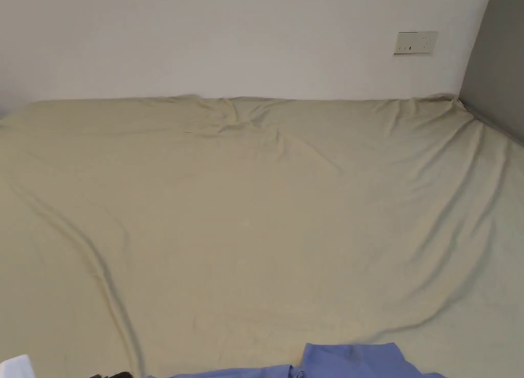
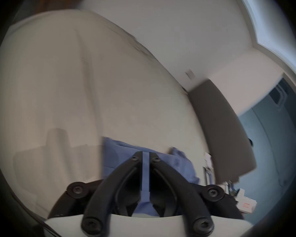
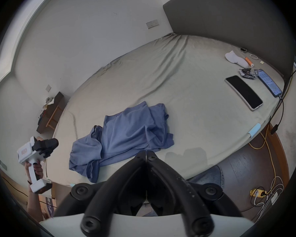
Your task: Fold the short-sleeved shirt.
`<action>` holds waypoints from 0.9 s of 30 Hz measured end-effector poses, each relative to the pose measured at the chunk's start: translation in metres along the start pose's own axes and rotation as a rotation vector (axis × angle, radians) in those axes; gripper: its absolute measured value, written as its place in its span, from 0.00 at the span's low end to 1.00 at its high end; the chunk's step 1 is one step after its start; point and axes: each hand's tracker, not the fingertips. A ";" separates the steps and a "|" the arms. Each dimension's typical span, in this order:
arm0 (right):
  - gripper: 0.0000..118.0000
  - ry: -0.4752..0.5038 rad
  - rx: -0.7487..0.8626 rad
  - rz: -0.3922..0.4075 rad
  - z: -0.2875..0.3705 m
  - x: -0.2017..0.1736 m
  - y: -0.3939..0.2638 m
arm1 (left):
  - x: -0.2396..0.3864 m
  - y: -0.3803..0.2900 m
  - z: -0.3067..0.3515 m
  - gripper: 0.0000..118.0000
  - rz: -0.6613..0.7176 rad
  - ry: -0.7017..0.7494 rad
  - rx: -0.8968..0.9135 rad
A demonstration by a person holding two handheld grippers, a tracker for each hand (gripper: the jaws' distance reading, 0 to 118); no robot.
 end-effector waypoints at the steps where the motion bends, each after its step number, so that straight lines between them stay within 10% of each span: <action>1: 0.01 0.002 -0.008 0.003 -0.002 -0.002 -0.001 | -0.012 -0.002 -0.001 0.40 -0.004 0.005 -0.015; 4: 0.02 0.017 -0.043 0.035 -0.005 -0.010 -0.003 | -0.034 -0.016 -0.023 0.95 0.004 -0.020 -0.148; 9: 0.02 0.008 -0.059 0.072 -0.002 -0.020 -0.002 | -0.045 -0.045 -0.075 0.79 0.116 -0.111 -0.322; 15: 0.02 0.011 -0.046 0.078 -0.001 -0.024 0.004 | -0.027 -0.045 -0.107 0.34 0.129 -0.174 -0.319; 16: 0.02 0.010 -0.044 0.082 -0.001 -0.025 0.004 | -0.029 -0.045 -0.111 0.13 0.176 -0.138 -0.330; 27: 0.02 0.017 -0.035 0.077 0.001 -0.017 0.007 | -0.078 -0.021 0.012 0.09 0.425 -0.122 -0.085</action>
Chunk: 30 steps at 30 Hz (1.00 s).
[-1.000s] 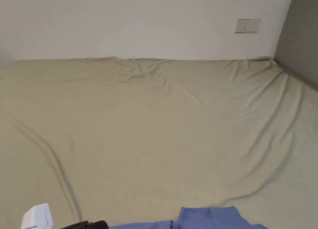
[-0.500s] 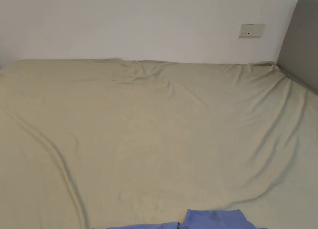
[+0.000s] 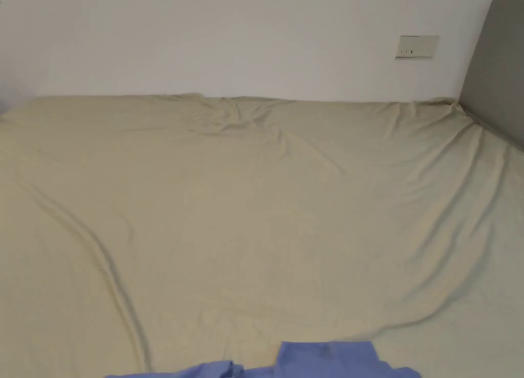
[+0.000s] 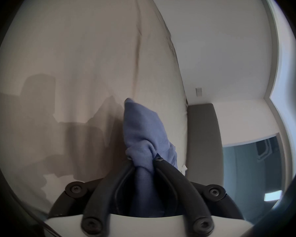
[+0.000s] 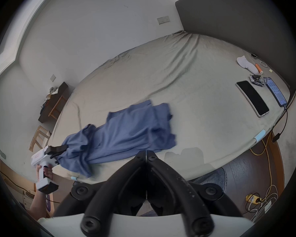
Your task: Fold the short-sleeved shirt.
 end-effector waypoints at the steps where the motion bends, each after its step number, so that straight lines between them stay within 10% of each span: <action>1: 0.02 0.002 0.000 -0.001 -0.002 0.001 -0.001 | 0.003 0.002 0.013 0.09 -0.029 0.056 0.028; 11: 0.02 0.048 -0.026 0.002 -0.012 0.000 -0.004 | 0.104 -0.025 0.046 0.09 -0.207 0.177 0.131; 24: 0.02 -0.067 0.042 -0.159 0.028 0.048 -0.032 | 0.170 -0.121 -0.203 0.10 -0.556 0.176 -0.397; 30: 0.02 -0.117 0.037 -0.200 0.034 0.063 -0.037 | 0.183 -0.134 -0.184 0.75 -0.433 -0.065 -0.500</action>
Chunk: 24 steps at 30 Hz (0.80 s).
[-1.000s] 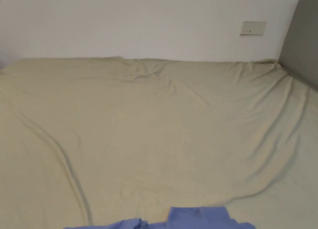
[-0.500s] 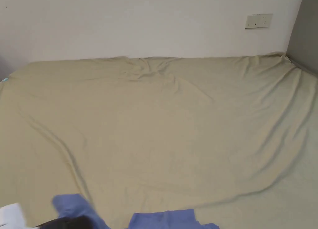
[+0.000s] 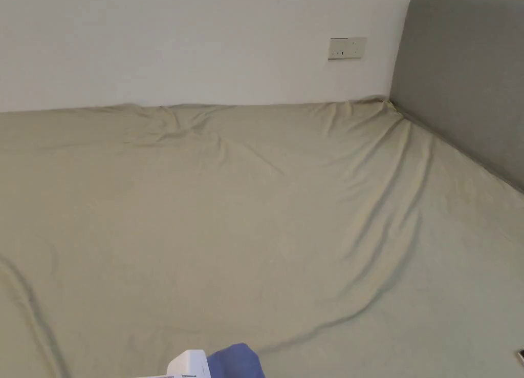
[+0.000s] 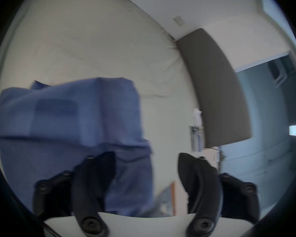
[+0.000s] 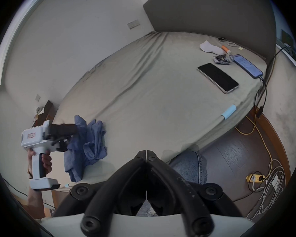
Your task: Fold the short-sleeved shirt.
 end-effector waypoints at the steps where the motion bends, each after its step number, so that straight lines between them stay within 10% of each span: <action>1: 0.02 0.005 -0.001 -0.005 -0.002 0.000 0.001 | 0.002 0.002 0.011 0.75 0.005 -0.067 -0.008; 3: 0.02 0.017 -0.001 -0.002 -0.006 -0.003 0.003 | 0.003 0.005 0.033 0.66 0.012 -0.145 0.053; 7: 0.02 0.066 -0.005 0.033 -0.014 -0.015 0.004 | -0.004 0.014 0.048 0.01 -0.051 0.152 0.218; 10: 0.02 0.100 -0.020 0.050 -0.019 -0.021 0.003 | -0.012 0.015 0.018 0.02 -0.097 0.450 0.188; 24: 0.02 0.110 -0.036 0.043 -0.019 -0.026 0.000 | -0.004 -0.053 -0.103 0.02 0.050 0.015 -0.162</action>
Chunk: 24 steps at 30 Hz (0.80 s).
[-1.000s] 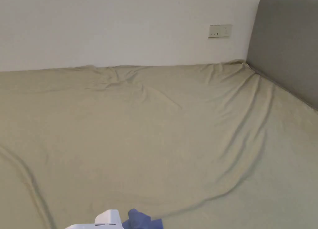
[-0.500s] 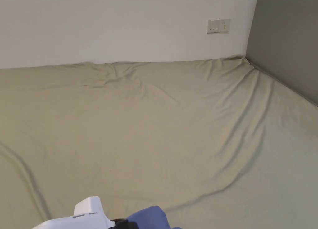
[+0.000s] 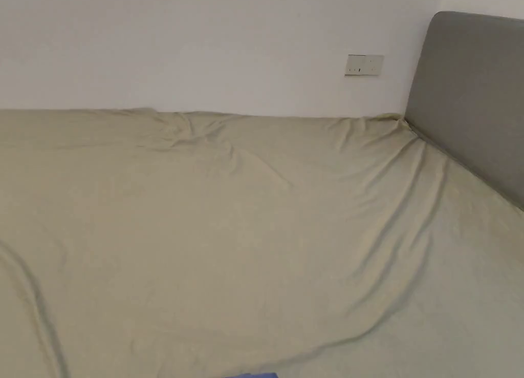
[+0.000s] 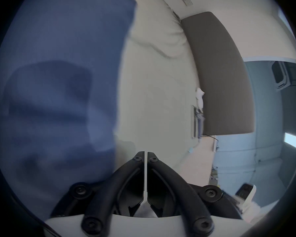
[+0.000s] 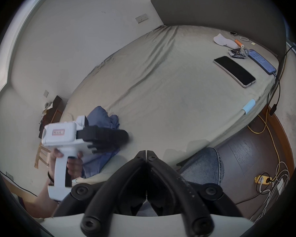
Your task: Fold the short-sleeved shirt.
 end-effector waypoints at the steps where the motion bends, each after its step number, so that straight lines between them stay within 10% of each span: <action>1: 0.02 0.029 0.016 0.014 -0.002 -0.005 0.006 | 0.007 -0.011 0.013 0.02 -0.077 -0.024 0.040; 7: 0.02 0.244 0.035 0.195 -0.051 -0.068 0.045 | -0.004 -0.051 0.152 0.02 -0.094 -0.189 0.342; 16: 0.02 0.391 -0.241 0.346 -0.189 -0.164 0.040 | -0.091 -0.097 0.272 0.02 0.199 0.065 0.736; 18: 0.02 0.337 -0.293 0.356 -0.206 -0.167 0.034 | -0.101 -0.103 0.276 0.15 0.211 0.104 0.755; 21: 0.02 0.223 -0.368 0.406 -0.229 -0.162 0.021 | -0.110 -0.099 0.272 0.68 0.176 0.169 0.727; 24: 0.02 0.275 -0.351 0.308 -0.229 -0.155 0.022 | -0.116 -0.078 0.251 0.74 0.115 0.166 0.602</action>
